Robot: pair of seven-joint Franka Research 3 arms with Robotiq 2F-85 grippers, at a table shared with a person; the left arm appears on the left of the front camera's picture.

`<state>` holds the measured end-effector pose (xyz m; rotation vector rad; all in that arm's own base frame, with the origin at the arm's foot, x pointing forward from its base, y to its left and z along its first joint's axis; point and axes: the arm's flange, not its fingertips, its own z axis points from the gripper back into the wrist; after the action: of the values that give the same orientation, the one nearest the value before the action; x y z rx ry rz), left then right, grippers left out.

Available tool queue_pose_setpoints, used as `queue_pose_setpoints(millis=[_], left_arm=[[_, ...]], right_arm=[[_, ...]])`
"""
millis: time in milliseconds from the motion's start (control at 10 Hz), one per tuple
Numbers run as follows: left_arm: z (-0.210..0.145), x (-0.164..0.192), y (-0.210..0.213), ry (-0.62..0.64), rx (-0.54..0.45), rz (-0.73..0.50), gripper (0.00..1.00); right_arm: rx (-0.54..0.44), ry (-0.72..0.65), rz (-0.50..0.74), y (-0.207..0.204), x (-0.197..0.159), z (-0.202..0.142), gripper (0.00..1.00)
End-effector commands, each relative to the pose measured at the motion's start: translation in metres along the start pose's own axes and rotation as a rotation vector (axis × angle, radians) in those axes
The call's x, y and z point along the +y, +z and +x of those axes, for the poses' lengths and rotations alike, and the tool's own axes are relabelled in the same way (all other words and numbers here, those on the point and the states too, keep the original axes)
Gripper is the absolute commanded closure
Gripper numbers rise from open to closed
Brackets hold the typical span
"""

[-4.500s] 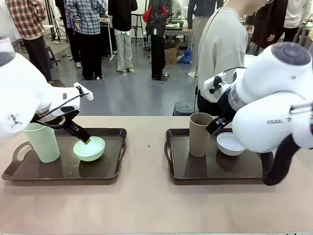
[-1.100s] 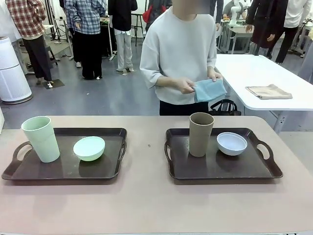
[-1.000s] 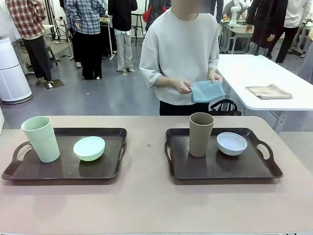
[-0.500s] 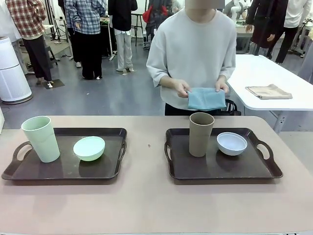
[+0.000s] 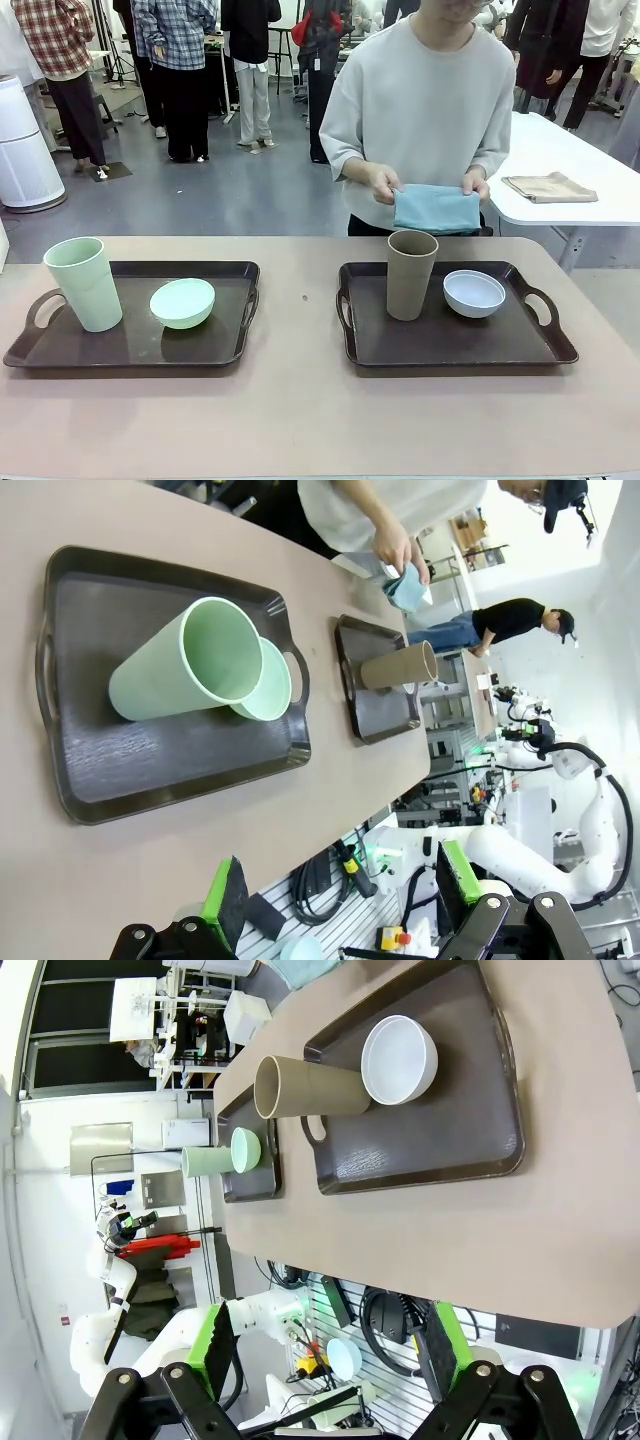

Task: Set up a tray with a mat and arrange the tableware.
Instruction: Pick up the Picnic Bowl and Reusable plastic cup from the Handle tray in front of the human's position and hold them in the air.

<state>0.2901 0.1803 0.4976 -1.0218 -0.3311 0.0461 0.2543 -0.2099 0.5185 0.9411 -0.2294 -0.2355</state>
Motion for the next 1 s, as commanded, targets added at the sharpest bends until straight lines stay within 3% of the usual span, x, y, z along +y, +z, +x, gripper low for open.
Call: queue_pose_setpoints(millis=[0, 900], left_arm=[[-0.0005, 0.0004, -0.0008, -0.007, -0.006, -0.017, 0.00], [-0.0005, 0.0004, -0.0008, -0.007, -0.006, -0.017, 0.00]], right_arm=[[-0.001, 0.013, 0.021, 0.0000, -0.0007, 0.0013, 0.00], [-0.001, 0.013, 0.021, 0.0000, -0.0007, 0.0013, 0.00]])
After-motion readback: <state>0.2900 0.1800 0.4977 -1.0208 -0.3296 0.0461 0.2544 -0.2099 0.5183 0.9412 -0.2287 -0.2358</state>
